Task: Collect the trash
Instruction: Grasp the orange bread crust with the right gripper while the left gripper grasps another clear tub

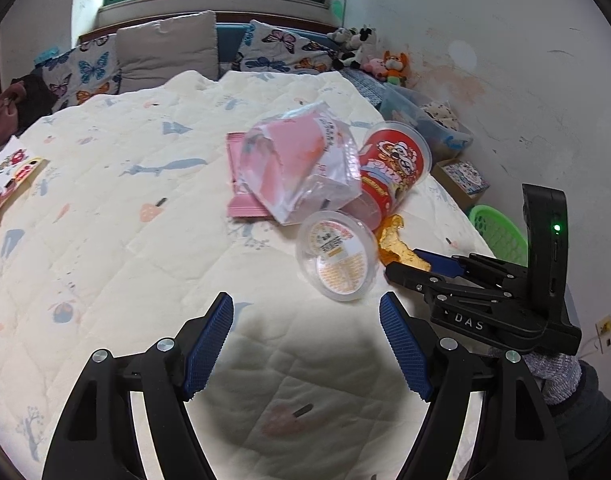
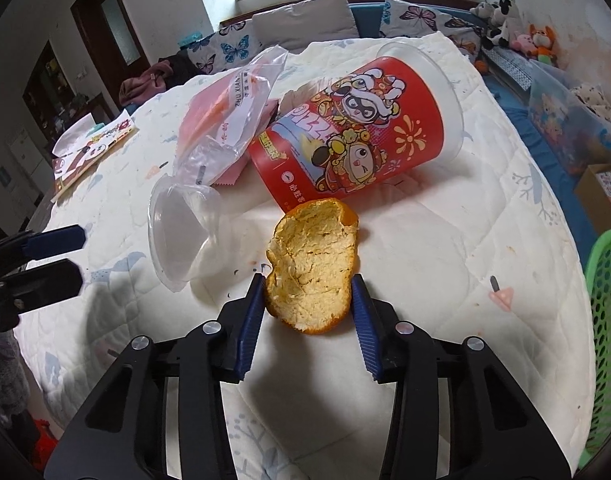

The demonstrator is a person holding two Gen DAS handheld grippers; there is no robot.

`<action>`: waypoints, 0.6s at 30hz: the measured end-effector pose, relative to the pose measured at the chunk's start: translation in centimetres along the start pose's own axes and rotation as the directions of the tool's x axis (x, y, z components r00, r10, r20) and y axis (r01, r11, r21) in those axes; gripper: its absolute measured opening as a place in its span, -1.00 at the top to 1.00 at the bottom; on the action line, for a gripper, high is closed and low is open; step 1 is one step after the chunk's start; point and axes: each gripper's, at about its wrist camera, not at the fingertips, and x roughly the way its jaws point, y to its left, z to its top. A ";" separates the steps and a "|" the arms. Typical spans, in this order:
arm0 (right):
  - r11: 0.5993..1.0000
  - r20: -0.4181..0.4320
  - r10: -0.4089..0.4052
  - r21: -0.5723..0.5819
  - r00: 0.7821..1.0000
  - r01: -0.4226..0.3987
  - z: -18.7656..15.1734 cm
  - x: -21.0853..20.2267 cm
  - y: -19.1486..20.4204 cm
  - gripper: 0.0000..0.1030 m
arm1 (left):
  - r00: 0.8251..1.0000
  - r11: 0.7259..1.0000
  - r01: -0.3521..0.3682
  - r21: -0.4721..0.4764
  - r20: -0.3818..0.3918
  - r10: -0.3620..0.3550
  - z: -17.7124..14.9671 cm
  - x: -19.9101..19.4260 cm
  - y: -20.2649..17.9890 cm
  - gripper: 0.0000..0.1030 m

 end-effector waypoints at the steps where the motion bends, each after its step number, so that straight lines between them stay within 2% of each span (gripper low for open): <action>1: 1.000 0.002 0.002 0.002 1.000 -0.002 -0.1 -0.2 -0.1 0.17 | 1.000 1.000 0.010 0.001 -0.003 -0.010 0.1 0.2 0.0 -0.43; 5: 1.000 0.015 0.009 0.009 1.000 -0.009 -0.6 -1.4 -0.5 0.18 | 0.998 0.999 0.049 0.003 -0.032 -0.049 0.6 1.8 0.2 -0.46; 9: 1.000 0.027 0.012 0.011 1.000 -0.012 -1.2 -2.6 -0.7 0.18 | 0.996 0.997 0.075 0.034 -0.045 -0.074 1.0 3.1 0.2 -0.54; 18: 1.000 0.037 -0.005 0.023 0.999 0.004 -2.5 -4.7 -1.3 0.19 | 0.991 0.987 0.123 0.108 -0.060 -0.117 2.3 5.8 -0.2 -0.58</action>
